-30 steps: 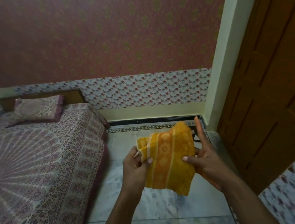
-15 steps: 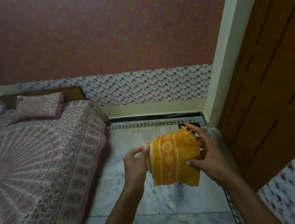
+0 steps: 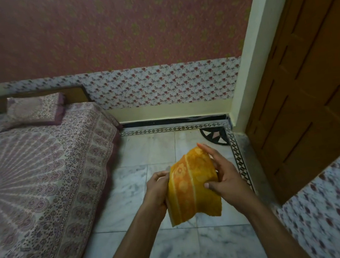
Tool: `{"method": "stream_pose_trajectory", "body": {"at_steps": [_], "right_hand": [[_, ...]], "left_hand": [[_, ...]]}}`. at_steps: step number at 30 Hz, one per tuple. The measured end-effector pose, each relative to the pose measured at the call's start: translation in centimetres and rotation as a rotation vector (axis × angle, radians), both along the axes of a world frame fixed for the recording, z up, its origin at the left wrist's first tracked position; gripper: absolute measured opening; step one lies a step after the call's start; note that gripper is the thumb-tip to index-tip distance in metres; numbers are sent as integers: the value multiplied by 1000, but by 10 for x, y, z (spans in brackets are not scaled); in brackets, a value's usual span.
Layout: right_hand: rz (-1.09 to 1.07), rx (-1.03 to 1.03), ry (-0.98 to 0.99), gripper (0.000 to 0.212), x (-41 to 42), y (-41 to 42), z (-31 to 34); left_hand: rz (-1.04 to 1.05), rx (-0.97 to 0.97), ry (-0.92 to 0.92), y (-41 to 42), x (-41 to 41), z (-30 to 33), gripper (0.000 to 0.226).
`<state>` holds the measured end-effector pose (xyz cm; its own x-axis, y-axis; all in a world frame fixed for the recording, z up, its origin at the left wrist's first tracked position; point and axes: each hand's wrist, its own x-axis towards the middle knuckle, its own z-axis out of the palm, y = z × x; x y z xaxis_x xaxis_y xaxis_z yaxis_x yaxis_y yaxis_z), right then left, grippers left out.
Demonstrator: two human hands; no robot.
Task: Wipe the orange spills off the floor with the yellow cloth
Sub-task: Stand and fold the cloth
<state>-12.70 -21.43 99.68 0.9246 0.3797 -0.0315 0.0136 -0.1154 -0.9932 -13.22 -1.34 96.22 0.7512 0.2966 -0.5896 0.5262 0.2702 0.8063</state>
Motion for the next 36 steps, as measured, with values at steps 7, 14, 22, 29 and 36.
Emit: {"method": "stream_pose_trajectory", "body": {"at_steps": [7,14,22,29,36], "right_hand": [[-27,-81,147,90,6,-12,-16],[28,-487,86,75,18,5,-25],[-127,-663,-160,30,28,74,-13],[-89,-716,-236,25,21,114,4],[-297,-177,-68,23,-13,116,12]], "left_hand": [[-37,-137,-84,2,-22,-3,46],[-183,269,-423,26,-35,-28,32],[-297,664,-542,67,-25,-29,58],[-306,789,-635,129,-17,-25,23],[-507,367,-625,151,-32,-13,37]]}}
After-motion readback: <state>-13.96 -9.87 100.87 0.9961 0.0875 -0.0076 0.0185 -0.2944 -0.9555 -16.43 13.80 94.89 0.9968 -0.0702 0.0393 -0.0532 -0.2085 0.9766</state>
